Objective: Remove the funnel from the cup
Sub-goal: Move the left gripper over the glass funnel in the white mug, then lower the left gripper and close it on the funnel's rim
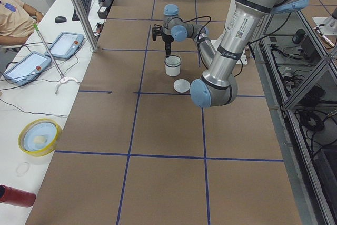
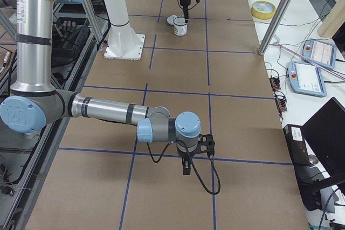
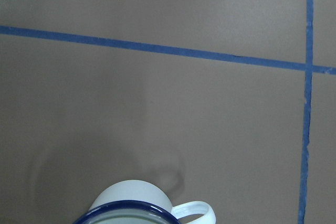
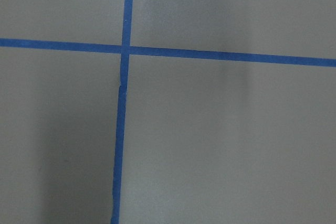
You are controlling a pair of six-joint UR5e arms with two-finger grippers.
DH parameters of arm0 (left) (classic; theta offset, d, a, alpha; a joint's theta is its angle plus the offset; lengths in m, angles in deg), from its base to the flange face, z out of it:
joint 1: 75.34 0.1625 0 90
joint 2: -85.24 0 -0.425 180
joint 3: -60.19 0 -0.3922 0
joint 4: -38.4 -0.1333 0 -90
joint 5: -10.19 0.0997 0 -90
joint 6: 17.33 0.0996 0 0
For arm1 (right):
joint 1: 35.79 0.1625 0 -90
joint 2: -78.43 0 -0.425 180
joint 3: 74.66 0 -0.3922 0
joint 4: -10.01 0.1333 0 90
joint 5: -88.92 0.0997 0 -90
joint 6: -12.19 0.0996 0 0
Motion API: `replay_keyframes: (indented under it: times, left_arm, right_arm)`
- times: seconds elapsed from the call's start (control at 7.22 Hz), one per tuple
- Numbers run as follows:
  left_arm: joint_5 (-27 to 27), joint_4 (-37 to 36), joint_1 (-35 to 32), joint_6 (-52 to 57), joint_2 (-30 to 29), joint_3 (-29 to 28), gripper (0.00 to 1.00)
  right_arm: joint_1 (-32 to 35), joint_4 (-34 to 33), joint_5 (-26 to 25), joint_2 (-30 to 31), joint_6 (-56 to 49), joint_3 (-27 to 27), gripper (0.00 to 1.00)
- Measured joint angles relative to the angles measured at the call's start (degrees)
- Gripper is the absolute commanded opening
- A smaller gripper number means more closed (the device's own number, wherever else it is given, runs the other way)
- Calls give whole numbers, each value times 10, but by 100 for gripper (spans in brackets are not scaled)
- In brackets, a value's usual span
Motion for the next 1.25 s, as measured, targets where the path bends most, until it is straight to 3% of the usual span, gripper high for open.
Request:
replay_keyframes:
  times: [0.14,0.55,1.25]
  left_arm:
    - [1,-3,7,0,0,-2,52]
    - [0,-19,15,0,-2,1,30]
    - [0,-28,22,0,-7,1,26]
  right_arm:
    - [0,0,0,0,0,0,100]
    - [0,0,0,0,1,0,100]
    - [0,0,0,0,1,0,100]
